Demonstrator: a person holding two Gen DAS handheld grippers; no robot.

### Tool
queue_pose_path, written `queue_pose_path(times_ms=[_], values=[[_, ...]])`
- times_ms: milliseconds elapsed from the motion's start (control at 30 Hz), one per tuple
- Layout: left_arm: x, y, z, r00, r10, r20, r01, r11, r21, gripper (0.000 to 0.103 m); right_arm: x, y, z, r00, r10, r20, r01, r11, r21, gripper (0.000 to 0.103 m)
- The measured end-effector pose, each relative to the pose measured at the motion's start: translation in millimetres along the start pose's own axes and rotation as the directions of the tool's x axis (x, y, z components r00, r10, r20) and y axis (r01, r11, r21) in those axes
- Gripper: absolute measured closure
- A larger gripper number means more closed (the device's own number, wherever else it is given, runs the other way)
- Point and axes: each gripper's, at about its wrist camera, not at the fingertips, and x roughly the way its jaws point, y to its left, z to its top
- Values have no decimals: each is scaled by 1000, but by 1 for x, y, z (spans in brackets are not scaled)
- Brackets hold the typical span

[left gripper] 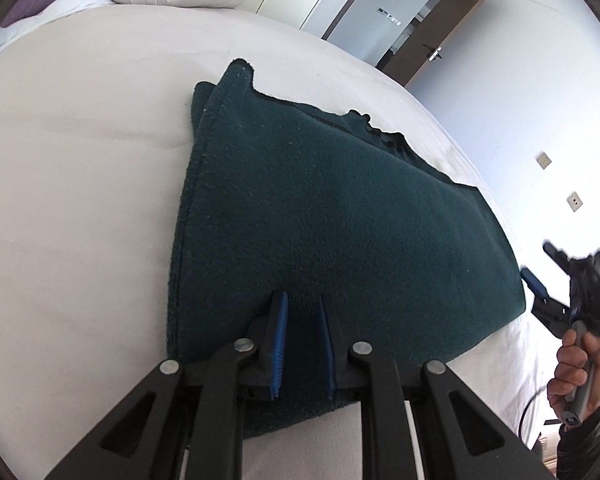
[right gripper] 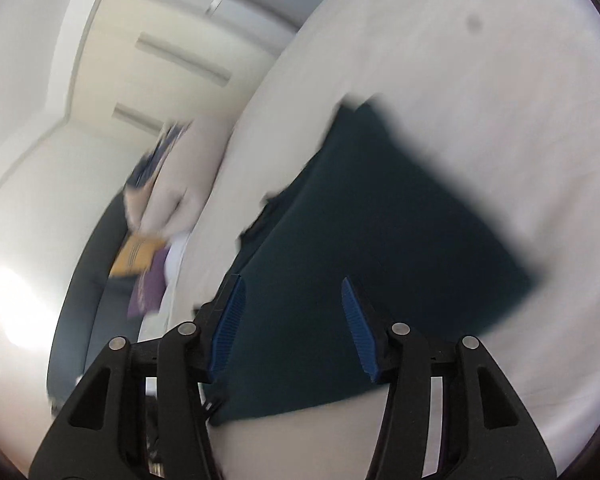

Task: Fold small clothes

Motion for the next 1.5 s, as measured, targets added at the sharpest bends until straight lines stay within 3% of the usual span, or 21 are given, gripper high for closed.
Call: queue_pose_path(times_ms=[133,267,333,433,567,600,667,733,833,900,967,1100,1267,1500], values=[[0,1,0,1000,0,1,0,1000,2,86,77,40,-31,980,30,-195,-47,995,-83,54],[-2,1,-2,1000,-5,1,5,1000,3,86,121,35,-50,968,-24,-252,4,997,-81,54],[-1,2,-2,1000,-14,2,14,1000,-2,86,112,22,-46,976,27,-214,-32,999,-19,54],[-2,4,-2,1000,-23,2,23,1000,-9,86,82,-4,-35,993,-30,-118,30,1000,-4,54],[-2,7,-2,1000,-25,1,25,1000,-11,86,28,-36,-23,996,-92,4,92,993,72,54],[-3,7,-2,1000,-28,0,28,1000,-15,86,13,-40,-24,991,-128,31,125,989,80,50],[-4,9,-1,999,-36,-3,36,999,-28,86,-11,-47,-28,990,-125,68,117,988,102,42],[-10,12,1,998,-63,-3,63,995,-72,83,-30,-49,-38,988,-120,96,110,988,107,26],[-31,21,-1,991,-128,42,133,973,-188,47,-44,-47,-53,989,-115,88,109,992,70,25],[-51,24,-3,990,-106,98,125,967,-221,21,-48,-44,-59,992,-97,79,93,994,58,25],[-67,29,-4,988,-75,135,106,965,-240,18,-47,-39,-63,995,-75,69,72,996,43,25],[-69,44,-3,991,-85,106,113,948,-299,19,-31,-20,-65,998,-29,49,27,999,30,26],[-45,52,2,980,-191,57,199,915,-352,23,-30,-13,-75,1000,15,17,-15,1000,18,25],[-19,73,27,967,-253,-13,223,876,-428,35,-36,-15,-80,999,38,6,-38,999,11,25]])
